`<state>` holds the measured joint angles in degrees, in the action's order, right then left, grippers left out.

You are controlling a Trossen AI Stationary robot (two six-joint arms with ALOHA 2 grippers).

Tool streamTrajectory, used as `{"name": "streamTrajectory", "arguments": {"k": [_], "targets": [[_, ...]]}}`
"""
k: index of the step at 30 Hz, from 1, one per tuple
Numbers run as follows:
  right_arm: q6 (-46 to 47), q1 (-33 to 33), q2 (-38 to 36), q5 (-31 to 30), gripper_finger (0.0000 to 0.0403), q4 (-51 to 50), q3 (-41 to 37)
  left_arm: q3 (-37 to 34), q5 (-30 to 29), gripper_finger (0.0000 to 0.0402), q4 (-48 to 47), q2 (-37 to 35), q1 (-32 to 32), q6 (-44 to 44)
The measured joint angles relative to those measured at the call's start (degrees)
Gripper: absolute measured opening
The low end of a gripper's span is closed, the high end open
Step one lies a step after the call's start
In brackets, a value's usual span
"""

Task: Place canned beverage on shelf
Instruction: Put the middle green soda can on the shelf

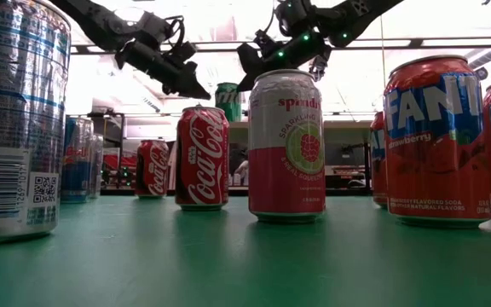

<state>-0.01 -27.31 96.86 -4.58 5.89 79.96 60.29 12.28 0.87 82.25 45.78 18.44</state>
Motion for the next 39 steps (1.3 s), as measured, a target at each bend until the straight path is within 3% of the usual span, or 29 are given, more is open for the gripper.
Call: {"name": "streamTrajectory", "arguments": {"k": [5, 11, 16, 29, 39], "targets": [[0.26, 0.04, -0.24, 0.09, 0.0013, -2.04, 0.00, 0.00, -2.76, 0.0000, -4.48, -2.60, 0.02, -0.06], [1.26, 0.04, -0.23, 4.23, 0.0013, -3.35, -0.33, -0.63, -0.37, 0.0000, -6.51, -6.54, -0.11, -1.98], [0.85, 0.17, 2.16, 5.05, 0.0013, -0.44, -0.33, -3.41, 4.95, 0.0000, -5.04, -10.20, -0.55, -3.99], [0.08, 0.04, 6.34, 4.59, 0.0013, 2.93, 0.42, -9.40, 5.09, 0.0000, -2.78, -19.21, -2.55, -6.34], [-0.20, -0.24, 6.34, 4.46, 0.0013, 3.39, 0.42, -10.14, 5.08, 0.0000, -2.05, -20.64, -2.76, -7.47]]}}
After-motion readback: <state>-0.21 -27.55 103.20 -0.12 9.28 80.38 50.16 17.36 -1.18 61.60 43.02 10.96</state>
